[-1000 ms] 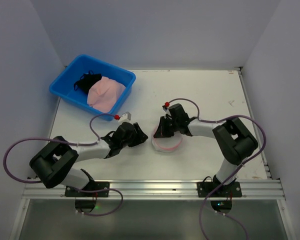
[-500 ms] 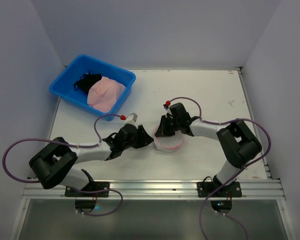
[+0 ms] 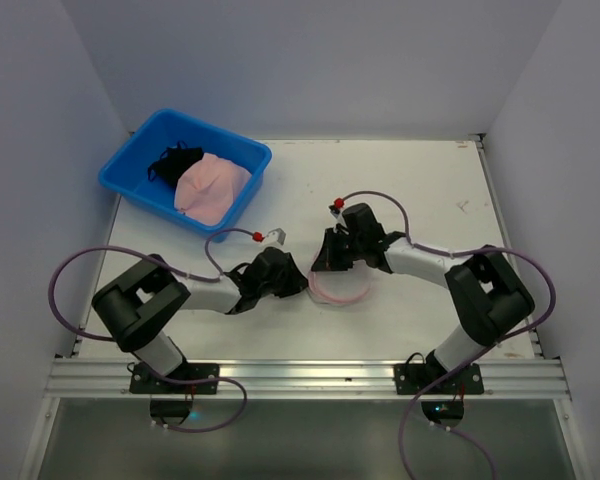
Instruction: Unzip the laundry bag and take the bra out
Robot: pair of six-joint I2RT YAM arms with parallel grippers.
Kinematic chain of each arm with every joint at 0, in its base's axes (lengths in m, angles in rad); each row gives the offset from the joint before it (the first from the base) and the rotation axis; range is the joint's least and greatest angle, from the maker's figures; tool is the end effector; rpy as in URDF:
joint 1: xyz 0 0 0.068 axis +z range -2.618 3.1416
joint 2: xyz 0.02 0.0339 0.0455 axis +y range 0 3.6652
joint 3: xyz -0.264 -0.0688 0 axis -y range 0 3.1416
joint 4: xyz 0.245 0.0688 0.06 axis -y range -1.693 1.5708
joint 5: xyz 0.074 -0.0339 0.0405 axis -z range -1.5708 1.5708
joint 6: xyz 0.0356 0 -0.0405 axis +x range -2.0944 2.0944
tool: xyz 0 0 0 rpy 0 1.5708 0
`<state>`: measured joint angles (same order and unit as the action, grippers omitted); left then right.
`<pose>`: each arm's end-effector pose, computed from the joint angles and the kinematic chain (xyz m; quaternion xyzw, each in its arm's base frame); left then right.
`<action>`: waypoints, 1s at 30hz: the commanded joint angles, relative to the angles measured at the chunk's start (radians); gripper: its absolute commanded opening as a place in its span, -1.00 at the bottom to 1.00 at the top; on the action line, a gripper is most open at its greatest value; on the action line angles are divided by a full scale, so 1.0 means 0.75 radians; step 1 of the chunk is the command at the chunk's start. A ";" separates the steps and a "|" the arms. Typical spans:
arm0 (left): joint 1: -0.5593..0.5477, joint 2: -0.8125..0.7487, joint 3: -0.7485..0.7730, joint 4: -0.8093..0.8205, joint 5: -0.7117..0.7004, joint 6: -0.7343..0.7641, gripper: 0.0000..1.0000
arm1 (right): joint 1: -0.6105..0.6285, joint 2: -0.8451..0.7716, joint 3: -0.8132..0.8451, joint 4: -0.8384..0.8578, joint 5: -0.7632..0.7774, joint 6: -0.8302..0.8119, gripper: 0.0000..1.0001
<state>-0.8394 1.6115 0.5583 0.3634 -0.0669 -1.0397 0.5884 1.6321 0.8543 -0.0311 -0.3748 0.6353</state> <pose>0.1945 -0.2132 0.1244 -0.1046 0.8981 -0.3262 0.2759 0.2646 0.1922 0.1703 -0.0479 0.9134 0.3514 0.1997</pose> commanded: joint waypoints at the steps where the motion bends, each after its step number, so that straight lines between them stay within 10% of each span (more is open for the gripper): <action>1: -0.006 0.081 0.018 -0.057 -0.040 0.002 -0.59 | 0.005 -0.088 0.031 -0.048 0.033 -0.043 -1.00; 30: -0.006 -0.083 -0.076 0.070 -0.044 -0.043 -0.39 | 0.001 0.206 0.010 0.224 -0.106 0.126 -0.81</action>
<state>-0.8394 1.5833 0.5213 0.3985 -0.0834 -1.0645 0.5888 1.7672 0.8520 0.0917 -0.4637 0.7162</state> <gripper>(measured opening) 0.294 0.083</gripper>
